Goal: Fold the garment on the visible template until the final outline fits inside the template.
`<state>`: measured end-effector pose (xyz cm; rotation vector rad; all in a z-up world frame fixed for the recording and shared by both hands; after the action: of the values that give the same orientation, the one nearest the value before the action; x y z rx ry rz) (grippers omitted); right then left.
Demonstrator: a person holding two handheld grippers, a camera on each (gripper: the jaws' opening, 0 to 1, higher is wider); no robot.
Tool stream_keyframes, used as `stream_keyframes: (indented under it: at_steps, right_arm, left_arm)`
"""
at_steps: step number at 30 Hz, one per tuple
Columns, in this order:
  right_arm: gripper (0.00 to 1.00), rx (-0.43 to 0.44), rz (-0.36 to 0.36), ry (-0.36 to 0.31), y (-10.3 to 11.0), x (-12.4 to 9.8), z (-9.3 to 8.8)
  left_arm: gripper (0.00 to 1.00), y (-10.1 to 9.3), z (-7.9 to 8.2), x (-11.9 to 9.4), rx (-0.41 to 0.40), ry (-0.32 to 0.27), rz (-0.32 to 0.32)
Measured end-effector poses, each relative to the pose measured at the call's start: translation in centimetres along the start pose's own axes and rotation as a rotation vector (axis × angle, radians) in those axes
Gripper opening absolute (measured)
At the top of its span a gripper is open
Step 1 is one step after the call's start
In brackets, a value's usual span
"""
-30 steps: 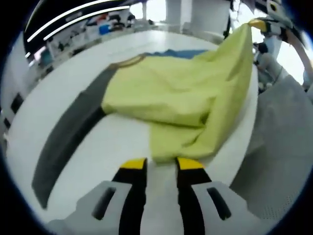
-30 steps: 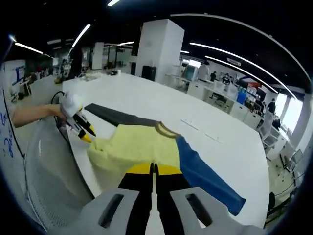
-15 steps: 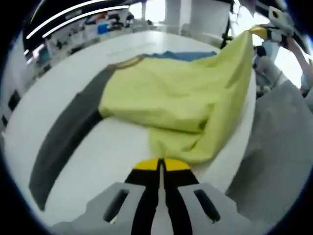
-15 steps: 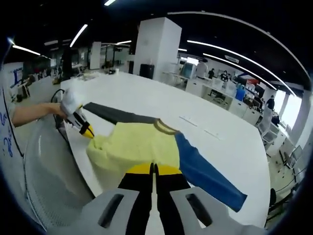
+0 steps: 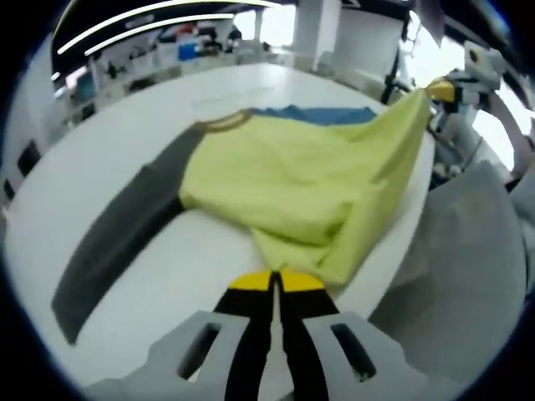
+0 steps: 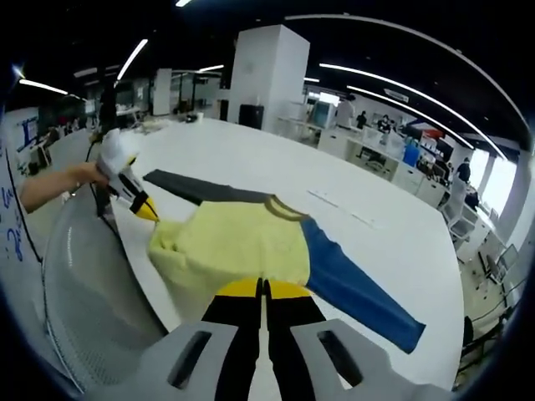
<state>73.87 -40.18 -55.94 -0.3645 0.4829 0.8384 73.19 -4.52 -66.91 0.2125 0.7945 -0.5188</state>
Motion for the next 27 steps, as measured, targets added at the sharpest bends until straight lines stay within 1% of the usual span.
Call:
stream_keyframes:
  at_steps: [3,5,12,15,18,24,27]
  right_arm:
    - [0.02,0.003,0.000,0.001,0.1,-0.2,-0.1]
    - [0.02,0.003,0.003,0.006,0.2,-0.4,-0.2]
    - [0.02,0.007,0.005,0.023,0.5,-1.2,-0.9]
    - [0.02,0.019,0.008,0.027,0.5,-1.5,-1.3]
    - [0.02,0.026,0.010,0.038,0.7,-1.6,-1.6]
    - [0.02,0.029,0.027,0.056,1.2,-1.9,-2.1]
    - [0.02,0.033,0.035,0.064,1.4,-1.9,-2.3]
  left_arm:
    - [0.00,-0.5,0.3,-0.6,0.001,-0.005,-0.004]
    - [0.00,-0.8,0.6,-1.1,0.015,-0.025,0.007]
    - [0.00,-1.7,1.4,-3.2,0.031,-0.037,0.013]
    - [0.00,-2.0,1.9,-4.5,0.042,-0.061,0.032]
    - [0.00,-2.2,2.2,-5.3,0.031,-0.079,0.034]
    - [0.00,-2.6,2.1,-6.0,0.034,-0.075,0.037]
    - [0.00,-2.7,2.0,-6.3,0.024,-0.069,0.029]
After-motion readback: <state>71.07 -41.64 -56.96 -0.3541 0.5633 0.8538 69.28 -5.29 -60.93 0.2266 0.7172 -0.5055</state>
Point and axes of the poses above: the point that each gripper's makers call its tool centre point, and the gripper's own axes: x roughly forward along the fingers, y roughly to its left, z roughly out of its top, the point moved 8 cm from there along -x, roughly backward along the fingers, and after that the axes turned 6 degrees about z, right-handed, at the moved point
